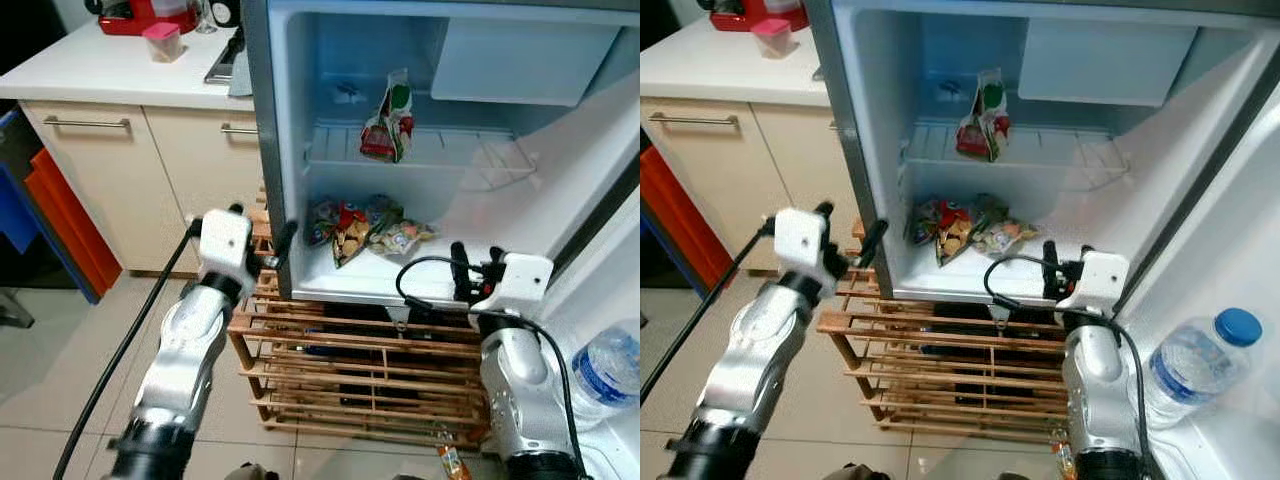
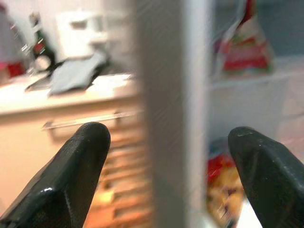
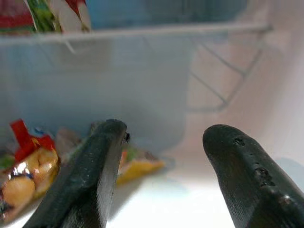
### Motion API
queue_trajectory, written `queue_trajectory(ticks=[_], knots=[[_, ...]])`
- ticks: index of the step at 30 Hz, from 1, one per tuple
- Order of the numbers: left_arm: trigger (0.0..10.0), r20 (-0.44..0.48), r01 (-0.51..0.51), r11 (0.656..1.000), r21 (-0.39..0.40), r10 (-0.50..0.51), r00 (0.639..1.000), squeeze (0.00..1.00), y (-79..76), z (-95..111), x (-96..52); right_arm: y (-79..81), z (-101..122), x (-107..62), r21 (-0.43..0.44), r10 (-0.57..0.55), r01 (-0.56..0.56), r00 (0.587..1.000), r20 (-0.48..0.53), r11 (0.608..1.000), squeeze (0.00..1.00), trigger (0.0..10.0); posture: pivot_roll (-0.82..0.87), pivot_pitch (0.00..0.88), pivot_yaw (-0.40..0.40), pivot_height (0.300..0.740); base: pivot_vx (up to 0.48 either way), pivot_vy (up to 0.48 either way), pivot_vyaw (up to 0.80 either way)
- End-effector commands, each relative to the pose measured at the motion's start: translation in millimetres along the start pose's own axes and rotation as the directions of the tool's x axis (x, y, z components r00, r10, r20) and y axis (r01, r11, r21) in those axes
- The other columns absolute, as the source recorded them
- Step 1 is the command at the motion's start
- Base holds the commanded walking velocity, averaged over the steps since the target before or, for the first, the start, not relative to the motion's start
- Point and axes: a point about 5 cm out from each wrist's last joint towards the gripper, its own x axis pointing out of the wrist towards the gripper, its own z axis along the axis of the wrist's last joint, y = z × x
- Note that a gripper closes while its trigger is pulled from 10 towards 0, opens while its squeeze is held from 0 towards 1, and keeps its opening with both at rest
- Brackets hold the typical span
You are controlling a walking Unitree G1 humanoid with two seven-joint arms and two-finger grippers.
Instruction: Restocking fridge
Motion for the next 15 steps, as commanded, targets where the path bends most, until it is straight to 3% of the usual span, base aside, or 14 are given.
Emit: queue_trajectory(ticks=[1, 4, 13, 15], knots=[[10.0, -0.008, 0.006, 1.000, -0.001, -0.006, 1.000, 0.00, -2.1, 0.7, 2.2, -7.7, -0.7, 1.1, -0.010, -0.013, 0.013, 1.000, -0.004, 1.000, 0.00, 10.0, -0.02, 0.000, 0.025, 0.740, -0.412, -0.247, 0.00], [10.0, 0.004, 0.017, 1.000, -0.010, -0.017, 1.000, 0.00, -6.0, 4.9, 5.5, -10.6, -1.0, 1.6, -0.010, -0.024, 0.024, 1.000, 0.000, 1.000, 0.00, 10.0, -0.03, 0.000, 0.020, 0.740, -0.414, -0.244, 0.00], [10.0, 0.033, 0.029, 0.999, -0.030, -0.028, 0.999, 0.00, -16.1, 9.7, 20.9, -13.0, -1.2, -5.4, -0.043, 0.008, -0.008, 1.000, -0.007, 0.999, 0.00, 10.0, -0.08, 0.000, 0.010, 0.740, -0.420, 0.000, 0.00], [10.0, 0.040, 0.033, 0.999, -0.039, -0.032, 0.999, 0.00, -18.3, 10.4, 22.3, -15.3, -1.6, -8.9, -0.051, 0.011, -0.011, 1.000, -0.012, 0.999, 0.00, 10.0, -0.10, 0.000, 0.012, 0.740, 0.000, 0.000, 0.00]])
